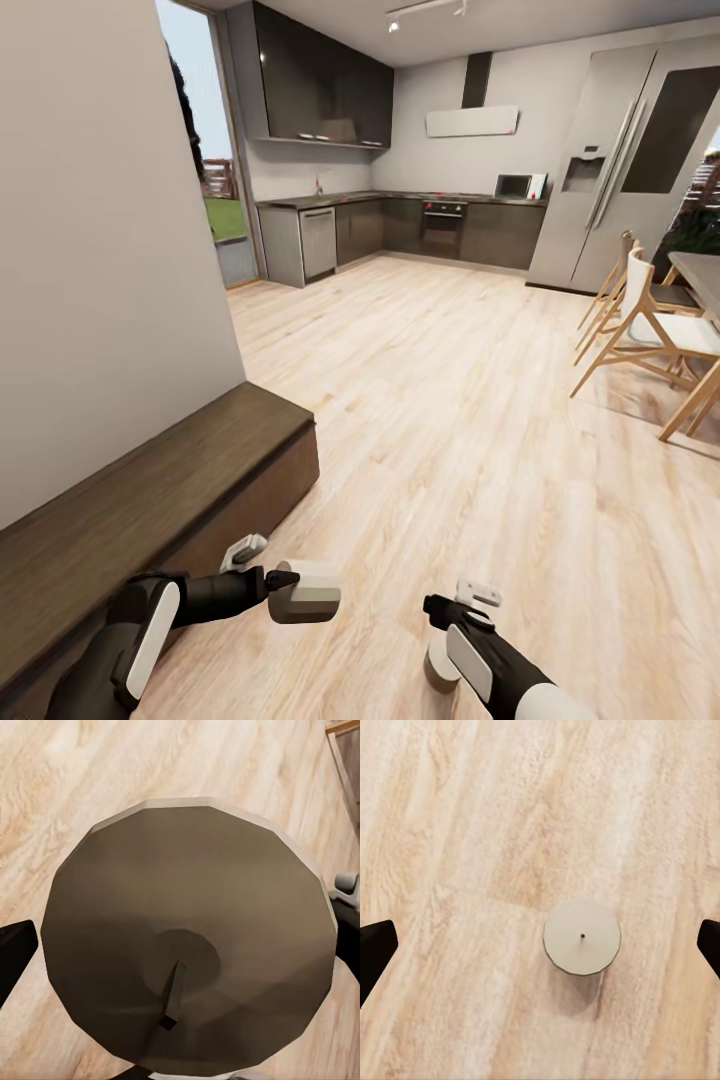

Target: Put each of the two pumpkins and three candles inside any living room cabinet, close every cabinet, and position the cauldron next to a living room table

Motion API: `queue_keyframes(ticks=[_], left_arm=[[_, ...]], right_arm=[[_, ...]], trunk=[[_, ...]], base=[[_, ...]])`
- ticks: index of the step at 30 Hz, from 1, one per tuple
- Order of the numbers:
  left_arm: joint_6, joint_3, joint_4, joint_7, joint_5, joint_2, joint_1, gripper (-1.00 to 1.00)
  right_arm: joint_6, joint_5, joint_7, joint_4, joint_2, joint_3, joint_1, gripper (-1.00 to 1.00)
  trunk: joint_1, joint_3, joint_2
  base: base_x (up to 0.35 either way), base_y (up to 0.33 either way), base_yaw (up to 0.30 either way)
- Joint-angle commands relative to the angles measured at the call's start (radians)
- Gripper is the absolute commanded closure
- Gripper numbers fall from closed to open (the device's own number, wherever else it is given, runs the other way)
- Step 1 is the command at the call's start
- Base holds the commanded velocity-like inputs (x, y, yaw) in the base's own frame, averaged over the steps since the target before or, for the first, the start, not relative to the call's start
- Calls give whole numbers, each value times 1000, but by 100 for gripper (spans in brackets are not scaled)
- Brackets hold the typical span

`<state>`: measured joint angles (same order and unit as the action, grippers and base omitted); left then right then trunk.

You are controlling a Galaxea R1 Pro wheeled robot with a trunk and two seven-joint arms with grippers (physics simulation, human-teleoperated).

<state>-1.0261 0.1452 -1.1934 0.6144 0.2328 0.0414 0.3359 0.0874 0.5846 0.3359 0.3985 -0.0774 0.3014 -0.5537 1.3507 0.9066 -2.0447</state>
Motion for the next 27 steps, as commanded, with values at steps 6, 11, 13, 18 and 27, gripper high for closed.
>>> queue_keyframes(ticks=[6, 11, 13, 18, 27], left_arm=[[0, -1, 0, 0, 2, 0, 0, 100], [0, -1, 0, 1, 2, 0, 0, 100], [0, -1, 0, 2, 2, 0, 0, 100], [0, -1, 0, 1, 2, 0, 0, 100], [0, -1, 0, -1, 2, -1, 0, 100]], right_arm=[[5, 7, -3, -3, 2, -5, 0, -100], [6, 9, -3, -7, 2, -7, 0, -100], [6, 8, -4, -7, 2, -7, 0, -100], [12, 8, -6, -10, 6, -7, -2, -100], [62, 10, -8, -11, 50, -9, -4, -100]], trunk=[[23, 19, -42], [42, 35, -77], [50, 41, -91], [69, 56, -126], [104, 85, -189]], base=[[0, 0, 0], [0, 0, 0], [0, 0, 0], [0, 0, 0], [0, 0, 0]])
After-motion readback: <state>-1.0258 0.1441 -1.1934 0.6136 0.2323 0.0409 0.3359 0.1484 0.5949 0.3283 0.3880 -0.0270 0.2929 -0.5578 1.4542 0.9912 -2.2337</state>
